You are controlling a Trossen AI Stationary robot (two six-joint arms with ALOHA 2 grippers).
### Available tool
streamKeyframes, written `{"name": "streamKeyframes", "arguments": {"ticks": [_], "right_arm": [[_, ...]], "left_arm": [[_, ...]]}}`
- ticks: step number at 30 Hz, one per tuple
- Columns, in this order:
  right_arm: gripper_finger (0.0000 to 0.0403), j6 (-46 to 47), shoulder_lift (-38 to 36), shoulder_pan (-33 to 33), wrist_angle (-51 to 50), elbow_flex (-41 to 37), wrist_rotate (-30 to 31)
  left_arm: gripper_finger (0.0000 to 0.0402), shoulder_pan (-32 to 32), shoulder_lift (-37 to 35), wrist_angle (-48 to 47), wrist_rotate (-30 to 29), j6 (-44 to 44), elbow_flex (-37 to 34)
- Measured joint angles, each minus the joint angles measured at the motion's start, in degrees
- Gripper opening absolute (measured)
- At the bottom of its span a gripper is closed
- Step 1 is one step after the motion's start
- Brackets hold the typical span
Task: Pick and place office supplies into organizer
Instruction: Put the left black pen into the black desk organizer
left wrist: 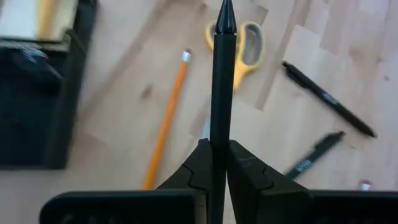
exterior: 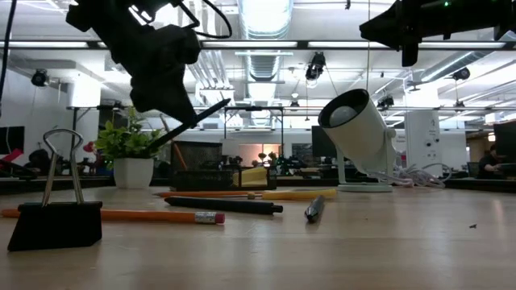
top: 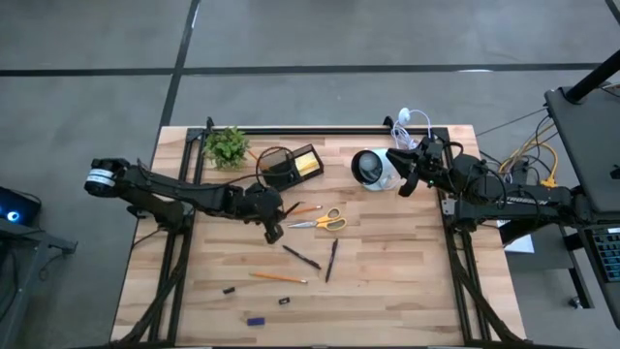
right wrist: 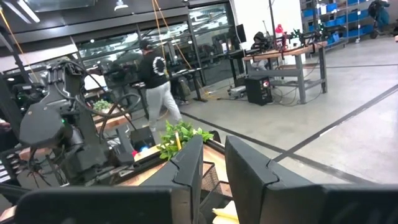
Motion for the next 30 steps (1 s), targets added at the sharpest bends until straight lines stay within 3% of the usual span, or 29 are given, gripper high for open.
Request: {"name": "streamKeyframes", "arguments": {"ticks": [30], "right_arm": [[0.0059, -0.02, 0.00, 0.00, -0.07, 2.77, -0.02]], "left_arm": [[0.0012, 16.55, 0.45, 22.67, -6.61, 13.49, -0.27]]}}
